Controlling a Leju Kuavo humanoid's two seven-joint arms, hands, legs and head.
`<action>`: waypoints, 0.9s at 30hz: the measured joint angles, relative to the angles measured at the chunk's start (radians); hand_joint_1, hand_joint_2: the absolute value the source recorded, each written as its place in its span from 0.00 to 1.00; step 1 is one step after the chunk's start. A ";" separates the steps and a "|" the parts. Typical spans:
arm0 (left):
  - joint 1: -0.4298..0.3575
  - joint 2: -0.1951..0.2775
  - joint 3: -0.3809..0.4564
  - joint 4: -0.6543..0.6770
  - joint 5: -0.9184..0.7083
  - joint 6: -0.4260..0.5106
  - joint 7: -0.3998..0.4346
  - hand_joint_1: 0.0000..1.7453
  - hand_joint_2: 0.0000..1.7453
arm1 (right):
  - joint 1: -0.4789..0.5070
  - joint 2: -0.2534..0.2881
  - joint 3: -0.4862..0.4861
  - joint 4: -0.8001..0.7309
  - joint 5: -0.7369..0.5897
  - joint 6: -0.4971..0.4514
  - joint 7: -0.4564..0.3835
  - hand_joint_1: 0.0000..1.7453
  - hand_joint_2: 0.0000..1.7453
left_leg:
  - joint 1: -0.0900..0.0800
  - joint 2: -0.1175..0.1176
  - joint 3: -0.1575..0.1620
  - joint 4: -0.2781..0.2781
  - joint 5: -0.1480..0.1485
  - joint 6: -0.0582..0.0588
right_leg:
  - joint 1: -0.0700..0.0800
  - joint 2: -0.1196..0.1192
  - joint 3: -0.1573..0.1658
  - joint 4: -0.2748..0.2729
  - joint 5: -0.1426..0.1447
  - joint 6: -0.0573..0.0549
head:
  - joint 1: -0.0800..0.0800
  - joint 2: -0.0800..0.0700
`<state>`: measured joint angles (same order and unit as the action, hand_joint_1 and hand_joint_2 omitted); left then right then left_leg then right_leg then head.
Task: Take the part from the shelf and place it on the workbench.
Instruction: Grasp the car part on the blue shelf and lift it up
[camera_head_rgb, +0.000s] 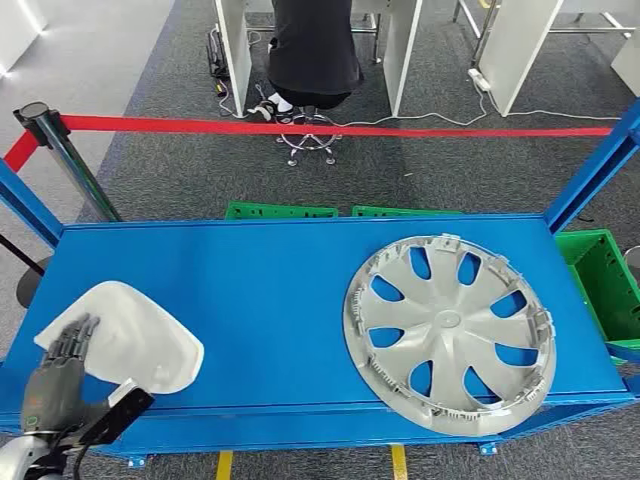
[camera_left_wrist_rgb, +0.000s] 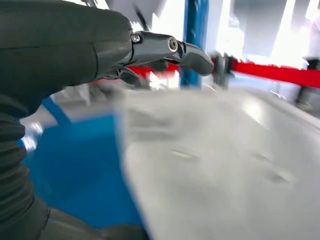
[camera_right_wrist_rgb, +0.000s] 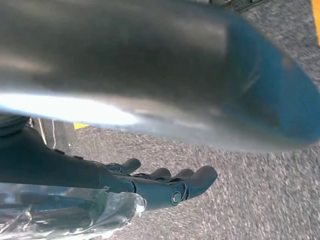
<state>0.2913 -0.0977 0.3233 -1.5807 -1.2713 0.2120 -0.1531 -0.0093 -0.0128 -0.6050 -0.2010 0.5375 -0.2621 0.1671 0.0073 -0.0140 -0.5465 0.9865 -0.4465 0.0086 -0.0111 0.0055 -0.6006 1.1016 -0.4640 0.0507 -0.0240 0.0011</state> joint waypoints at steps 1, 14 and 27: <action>-0.003 0.000 0.000 0.004 -0.012 0.008 0.008 0.00 1.00 | -0.002 0.000 -0.002 0.000 0.000 0.000 0.002 0.00 0.00 | -0.003 0.000 0.000 0.002 -0.002 -0.003 | 0.001 0.001 0.012 -0.024 0.000 0.000 | 0.000 0.000; -0.023 0.013 -0.002 0.060 -0.236 0.152 0.115 0.00 1.00 | 0.001 -0.001 -0.045 0.000 0.018 -0.011 0.008 0.00 0.00 | -0.005 0.001 -0.128 0.259 -0.104 -0.043 | 0.001 0.002 0.024 -0.075 0.016 -0.045 | -0.010 0.000; -0.030 0.022 0.000 0.061 -0.266 0.136 0.103 0.00 1.00 | 0.003 0.000 -0.060 0.000 0.030 -0.012 0.003 0.00 0.00 | -0.005 0.003 0.002 -0.011 0.007 0.008 | -0.001 0.002 -0.088 0.187 -0.123 0.006 | 0.004 0.000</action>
<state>0.2613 -0.0758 0.3231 -1.5198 -1.5377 0.3483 -0.0504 -0.0065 -0.0130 -0.6648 -0.2009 0.5676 -0.2743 0.1705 0.0021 -0.0114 -0.5444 0.9758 -0.4398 0.0167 -0.0116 0.0071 -0.6884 1.2887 -0.5866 0.0564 -0.0204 0.0011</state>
